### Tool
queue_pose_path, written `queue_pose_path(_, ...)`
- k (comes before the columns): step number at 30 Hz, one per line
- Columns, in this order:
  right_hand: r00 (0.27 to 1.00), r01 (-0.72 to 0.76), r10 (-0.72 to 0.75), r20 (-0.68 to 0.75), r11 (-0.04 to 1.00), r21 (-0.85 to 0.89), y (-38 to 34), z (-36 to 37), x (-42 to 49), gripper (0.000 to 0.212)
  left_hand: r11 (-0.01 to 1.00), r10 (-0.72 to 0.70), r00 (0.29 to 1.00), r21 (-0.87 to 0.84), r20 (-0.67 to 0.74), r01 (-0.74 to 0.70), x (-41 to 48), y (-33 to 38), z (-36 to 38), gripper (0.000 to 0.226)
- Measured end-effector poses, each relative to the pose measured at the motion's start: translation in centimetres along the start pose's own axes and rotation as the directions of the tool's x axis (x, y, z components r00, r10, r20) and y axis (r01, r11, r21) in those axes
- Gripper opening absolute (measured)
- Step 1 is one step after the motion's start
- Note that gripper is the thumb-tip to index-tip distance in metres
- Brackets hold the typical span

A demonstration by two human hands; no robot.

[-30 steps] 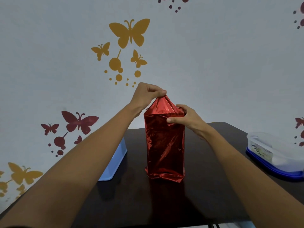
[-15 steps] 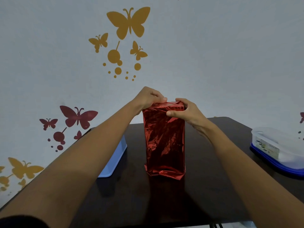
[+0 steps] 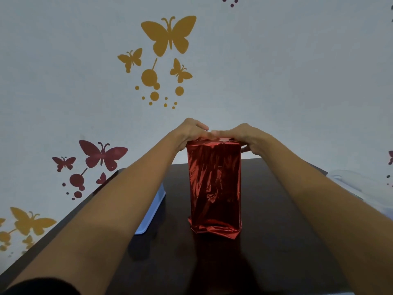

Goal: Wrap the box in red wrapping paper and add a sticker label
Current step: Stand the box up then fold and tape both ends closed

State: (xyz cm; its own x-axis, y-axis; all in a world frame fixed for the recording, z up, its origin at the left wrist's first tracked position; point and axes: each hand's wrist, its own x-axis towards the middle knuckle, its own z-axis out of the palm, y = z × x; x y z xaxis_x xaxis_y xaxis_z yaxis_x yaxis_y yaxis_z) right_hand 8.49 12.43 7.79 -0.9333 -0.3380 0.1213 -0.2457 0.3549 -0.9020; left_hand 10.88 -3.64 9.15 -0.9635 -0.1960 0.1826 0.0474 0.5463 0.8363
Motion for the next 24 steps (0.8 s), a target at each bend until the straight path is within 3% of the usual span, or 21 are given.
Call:
queue_pose_path(3, 0.999, -0.042, 0.042, 0.029, 0.999, 0.017, -0.4, 0.3, 0.3, 0.039, 0.999, -0.040, 0.999, 0.005, -0.006, 0.040, 0.2, 0.0, -0.1, 0.022)
queue_pose_path(7, 0.996, -0.086, 0.085, 0.025, 0.995, 0.047, -0.7, 0.8, 0.6, 0.037, 0.996, -0.086, 0.995, -0.009, -0.041, 0.086, 0.7, -0.3, -0.1, 0.025)
queue_pose_path(10, 0.987, -0.151, 0.148, 0.055, 0.986, 0.065, -1.2, 1.0, 0.6, 0.034, 0.996, -0.080, 0.996, -0.031, -0.037, 0.079, 0.5, -0.2, 0.2, 0.007)
queue_pose_path(14, 0.971, -0.227, 0.217, 0.100, 0.968, 0.105, -1.6, 1.2, 0.7, 0.031, 0.963, -0.085, 0.995, -0.260, -0.053, 0.068, 0.0, -0.5, 0.4, 0.014)
queue_pose_path(16, 0.961, -0.265, 0.251, 0.120, 0.956, 0.124, -1.5, 1.4, 0.9, 0.030, 0.911, -0.094, 0.990, -0.410, -0.101, 0.045, -0.3, -0.9, -0.1, 0.036)
queue_pose_path(18, 0.953, -0.290, 0.271, 0.136, 0.947, 0.142, -1.5, 1.4, 1.2, 0.030, 0.898, -0.061, 0.975, -0.438, -0.215, -0.041, -1.0, -1.8, -1.3, 0.040)
queue_pose_path(19, 0.950, -0.300, 0.281, 0.139, 0.943, 0.146, -1.5, 1.4, 1.3, 0.029, 0.926, -0.024, 0.953, -0.367, -0.302, -0.093, -1.8, -2.6, -2.0, 0.036)
queue_pose_path(21, 0.946, -0.309, 0.287, 0.152, 0.941, 0.142, -1.4, 1.2, 1.5, 0.035, 0.996, 0.070, 0.886, -0.022, -0.458, -0.090, -3.7, -5.5, -3.9, 0.020)
queue_pose_path(22, 0.945, -0.309, 0.288, 0.155, 0.941, 0.137, -1.4, 1.2, 1.6, 0.040, 0.979, 0.117, 0.858, 0.204, -0.501, -0.014, -5.0, -7.2, -4.8, 0.016)
queue_pose_path(24, 0.946, -0.307, 0.289, 0.148, 0.944, 0.123, -1.3, 1.3, 1.8, 0.043, 0.824, 0.115, 0.848, 0.526, -0.518, 0.209, -7.0, -10.9, -6.4, 0.034)
